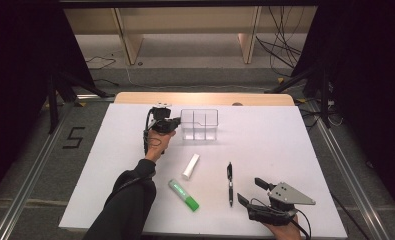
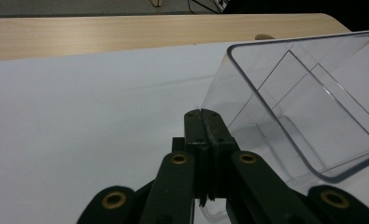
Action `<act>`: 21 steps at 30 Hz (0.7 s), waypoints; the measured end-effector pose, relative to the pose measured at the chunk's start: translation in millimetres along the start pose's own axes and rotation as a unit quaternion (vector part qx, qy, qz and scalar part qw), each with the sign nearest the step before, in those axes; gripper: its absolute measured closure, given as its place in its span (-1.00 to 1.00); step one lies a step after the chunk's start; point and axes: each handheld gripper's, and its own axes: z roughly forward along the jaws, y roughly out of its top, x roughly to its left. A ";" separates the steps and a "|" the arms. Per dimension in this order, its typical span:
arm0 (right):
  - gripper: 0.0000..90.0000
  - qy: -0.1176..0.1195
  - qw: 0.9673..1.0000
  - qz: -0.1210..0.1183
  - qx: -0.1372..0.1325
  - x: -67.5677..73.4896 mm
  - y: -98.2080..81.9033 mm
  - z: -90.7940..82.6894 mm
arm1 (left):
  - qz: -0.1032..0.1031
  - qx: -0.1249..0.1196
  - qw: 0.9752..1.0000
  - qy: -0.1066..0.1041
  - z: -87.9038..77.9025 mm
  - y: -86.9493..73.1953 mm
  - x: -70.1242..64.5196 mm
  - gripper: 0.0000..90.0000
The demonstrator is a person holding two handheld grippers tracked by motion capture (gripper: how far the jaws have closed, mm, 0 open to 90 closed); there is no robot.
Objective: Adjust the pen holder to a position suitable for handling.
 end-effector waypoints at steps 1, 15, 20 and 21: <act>-0.50 0.000 1.000 0.000 0.000 0.0 0.0 0.0 | 0.002 0.001 1.000 0.000 0.2 0.2 -0.3 0.99; -0.49 -0.015 1.000 0.009 0.005 -0.8 -0.6 -0.8 | -0.013 -0.009 1.000 0.004 -31.0 1.6 14.6 0.44; -0.49 -0.022 1.000 0.008 0.012 1.4 -0.6 1.2 | -0.029 -0.008 0.999 -0.028 -51.3 -10.6 14.8 0.21; -0.49 -0.023 1.000 0.007 0.015 2.3 -0.5 1.5 | -0.033 -0.010 0.999 -0.032 -55.8 -14.2 14.1 0.15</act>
